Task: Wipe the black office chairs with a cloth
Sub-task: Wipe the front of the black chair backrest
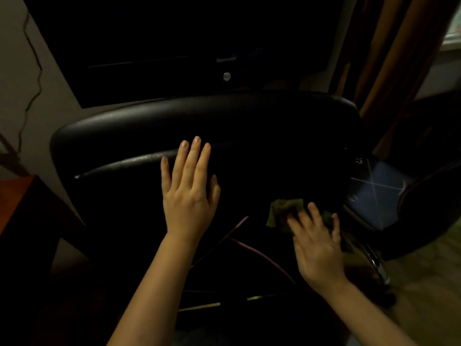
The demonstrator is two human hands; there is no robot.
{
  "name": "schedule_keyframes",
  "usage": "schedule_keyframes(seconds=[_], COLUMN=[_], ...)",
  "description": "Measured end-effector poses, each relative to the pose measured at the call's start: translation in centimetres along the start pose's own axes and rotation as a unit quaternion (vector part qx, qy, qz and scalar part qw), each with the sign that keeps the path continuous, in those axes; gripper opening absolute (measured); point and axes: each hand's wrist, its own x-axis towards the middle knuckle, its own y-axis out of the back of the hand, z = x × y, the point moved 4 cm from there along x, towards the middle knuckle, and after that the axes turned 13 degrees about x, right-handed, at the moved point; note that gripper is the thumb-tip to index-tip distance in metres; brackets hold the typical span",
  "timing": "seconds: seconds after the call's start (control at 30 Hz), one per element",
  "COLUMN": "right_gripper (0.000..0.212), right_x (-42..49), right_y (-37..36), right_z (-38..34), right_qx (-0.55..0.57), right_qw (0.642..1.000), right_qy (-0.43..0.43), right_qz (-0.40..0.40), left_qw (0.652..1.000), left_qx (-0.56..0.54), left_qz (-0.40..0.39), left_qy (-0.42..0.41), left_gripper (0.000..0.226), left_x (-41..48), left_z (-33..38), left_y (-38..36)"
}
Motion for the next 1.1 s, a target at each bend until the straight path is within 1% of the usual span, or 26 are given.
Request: schedule_keyframes(seconds=[0.1, 0.17, 0.27, 0.33, 0.43, 0.5, 0.6, 0.7, 0.83, 0.93, 1.03, 1.1], right_gripper=[0.041, 0.046, 0.058, 0.060, 0.056, 0.054, 0.053, 0.050, 0.051, 0.053, 0.062, 0.060], right_x=[-2.5, -2.3, 2.0, 6.6, 12.8, 14.6, 13.3, 9.0, 1.5, -2.2, -0.8, 1.9], right_y=[-1.2, -1.2, -0.7, 0.0, 1.5, 2.0, 1.8, 0.9, -0.1, 0.0, 1.2, 2.0], right_z=[-0.3, -0.1, -1.1, -2.0, -2.2, -2.0, -2.3, -2.1, -0.2, 1.1, 2.2, 2.7], right_qx=[-0.024, -0.024, 0.007, 0.018, 0.018, 0.019, 0.038, 0.063, 0.022, 0.011, 0.022, 0.028], right_qw=[0.996, 0.995, 0.994, 0.992, 0.995, 0.997, 0.998, 0.997, 0.997, 0.997, 1.000, 0.999], right_qy=[0.061, 0.078, 0.102, 0.117, 0.093, 0.068, 0.046, 0.050, 0.067, 0.060, 0.017, -0.012], right_qz=[-0.052, -0.053, -0.038, -0.041, -0.025, -0.009, 0.006, -0.010, -0.042, -0.043, -0.010, 0.016], left_qw=[1.000, 1.000, 1.000, 1.000, 0.999, 0.999, 0.999, 0.999, 1.000, 1.000, 1.000, 1.000], left_qx=[0.013, 0.014, 0.025, 0.029, 0.029, 0.028, 0.030, 0.031, 0.029, 0.023, 0.024, 0.022], left_qz=[-0.002, -0.001, -0.004, -0.009, -0.017, -0.020, -0.016, -0.008, -0.006, -0.006, 0.000, 0.001], left_qy=[-0.009, -0.009, -0.002, -0.001, -0.004, -0.006, -0.005, -0.002, -0.001, -0.001, 0.002, 0.004], left_gripper=[0.045, 0.044, 0.045, 0.045, 0.048, 0.049, 0.049, 0.047, 0.047, 0.049, 0.049, 0.048], left_x=[-0.2, -0.3, -0.4, -0.5, -0.5, -0.5, -0.6, -0.6, -0.6, -0.6, -0.7, -0.7], left_z=[-0.3, -0.3, -0.3, -0.3, -0.3, -0.3, -0.3, -0.3, 0.0, 0.1, -0.1, -0.2], left_y=[-0.4, -0.5, -0.5, -0.6, -0.5, -0.4, -0.3, -0.4, -0.5, -0.5, -0.4, -0.4])
